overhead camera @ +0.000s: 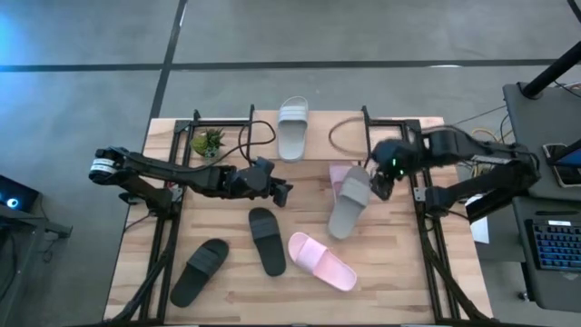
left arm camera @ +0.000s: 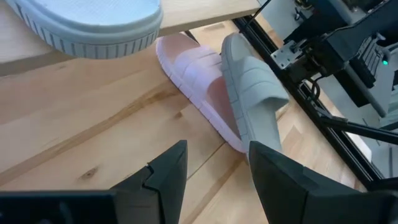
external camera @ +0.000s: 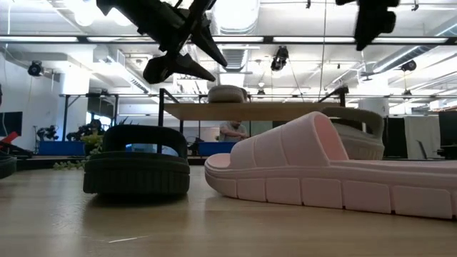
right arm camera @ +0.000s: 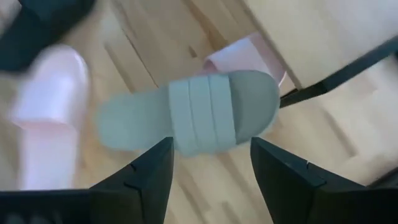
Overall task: Pick and place slides into the shelf
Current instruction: Put the gray slide on the shelf
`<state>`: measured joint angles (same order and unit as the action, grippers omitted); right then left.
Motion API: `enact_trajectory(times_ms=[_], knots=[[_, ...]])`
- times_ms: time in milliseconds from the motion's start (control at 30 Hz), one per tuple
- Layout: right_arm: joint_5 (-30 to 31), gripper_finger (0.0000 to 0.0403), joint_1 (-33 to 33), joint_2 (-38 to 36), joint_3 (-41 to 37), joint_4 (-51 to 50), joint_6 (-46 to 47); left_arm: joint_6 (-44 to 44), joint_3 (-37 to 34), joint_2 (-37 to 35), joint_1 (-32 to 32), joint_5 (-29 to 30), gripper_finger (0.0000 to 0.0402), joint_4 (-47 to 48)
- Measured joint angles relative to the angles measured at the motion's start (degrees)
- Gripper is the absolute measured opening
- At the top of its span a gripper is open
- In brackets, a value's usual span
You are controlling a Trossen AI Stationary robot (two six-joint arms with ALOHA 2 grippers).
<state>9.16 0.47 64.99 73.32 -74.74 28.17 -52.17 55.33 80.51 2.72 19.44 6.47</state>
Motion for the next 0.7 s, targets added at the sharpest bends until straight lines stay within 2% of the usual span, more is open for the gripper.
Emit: enact_trajectory(times_ms=[200, 333, 533, 700], knots=[[20.1, 0.0184, 17.3, 3.7, -8.4, 3.4, -1.5, 0.1, -0.4, 0.0, 0.0, -0.5, 0.0158, 0.0], [30.7, 0.0176, 24.4, 8.1, -12.1, 3.4, 5.9, 1.6, -0.4, 0.0, 0.0, -0.5, 0.0158, 0.1], [32.4, 0.0185, 29.3, 14.3, -15.0, 4.0, 24.7, 8.9, -0.4, 0.0, 0.0, -0.9, 0.0157, 5.6], [31.7, 0.0194, 30.5, 22.0, -13.0, 7.0, 31.9, 17.2, -0.5, 0.0, 0.0, -1.2, 0.0157, 15.7]])
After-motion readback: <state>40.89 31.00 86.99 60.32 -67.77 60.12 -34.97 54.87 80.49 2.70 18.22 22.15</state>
